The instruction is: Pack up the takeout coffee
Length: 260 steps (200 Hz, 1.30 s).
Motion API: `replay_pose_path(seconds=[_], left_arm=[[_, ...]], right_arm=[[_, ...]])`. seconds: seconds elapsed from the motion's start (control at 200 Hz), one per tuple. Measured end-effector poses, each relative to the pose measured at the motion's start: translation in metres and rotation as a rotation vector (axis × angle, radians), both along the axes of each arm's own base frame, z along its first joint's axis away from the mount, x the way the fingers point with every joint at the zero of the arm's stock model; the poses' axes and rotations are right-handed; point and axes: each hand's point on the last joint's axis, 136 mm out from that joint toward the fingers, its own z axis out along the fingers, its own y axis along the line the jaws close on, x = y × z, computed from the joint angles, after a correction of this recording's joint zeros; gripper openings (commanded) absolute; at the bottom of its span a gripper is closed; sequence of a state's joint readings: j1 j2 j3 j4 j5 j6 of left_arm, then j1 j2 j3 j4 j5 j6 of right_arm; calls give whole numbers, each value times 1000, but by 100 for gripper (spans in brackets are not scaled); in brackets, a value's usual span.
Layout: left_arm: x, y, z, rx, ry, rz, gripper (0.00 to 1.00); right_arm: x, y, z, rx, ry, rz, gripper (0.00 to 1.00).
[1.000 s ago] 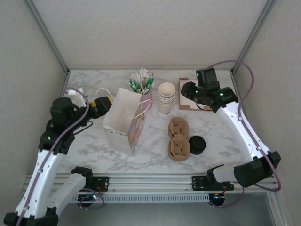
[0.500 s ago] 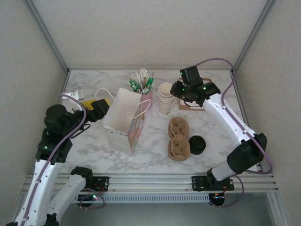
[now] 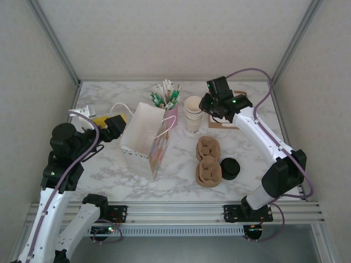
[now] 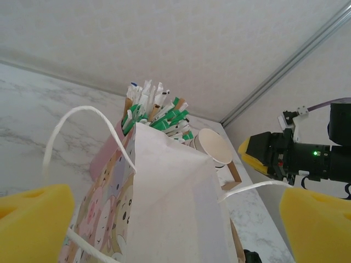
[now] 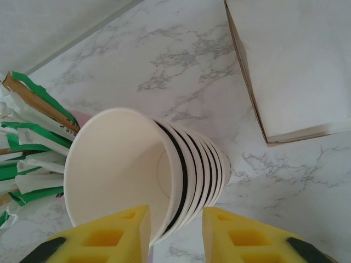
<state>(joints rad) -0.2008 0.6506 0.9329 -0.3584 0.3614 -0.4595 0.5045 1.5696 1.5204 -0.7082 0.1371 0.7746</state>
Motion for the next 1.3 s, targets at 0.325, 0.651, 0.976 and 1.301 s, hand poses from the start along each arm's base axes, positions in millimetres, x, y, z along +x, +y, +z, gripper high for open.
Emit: replay_pose_path(seconds=[0.325, 0.651, 0.976, 1.301], left_arm=[[1, 0, -1, 1, 5, 0, 96], [3, 0, -3, -2, 12, 2, 96], [4, 0, -4, 0, 19, 3, 96], [4, 0, -4, 0, 19, 3, 96]], right_arm=[[6, 4, -9, -4, 10, 1, 27], [10, 5, -9, 0, -1, 0, 25], [12, 7, -18, -12, 16, 3, 19], [13, 8, -18, -11, 12, 6, 6]])
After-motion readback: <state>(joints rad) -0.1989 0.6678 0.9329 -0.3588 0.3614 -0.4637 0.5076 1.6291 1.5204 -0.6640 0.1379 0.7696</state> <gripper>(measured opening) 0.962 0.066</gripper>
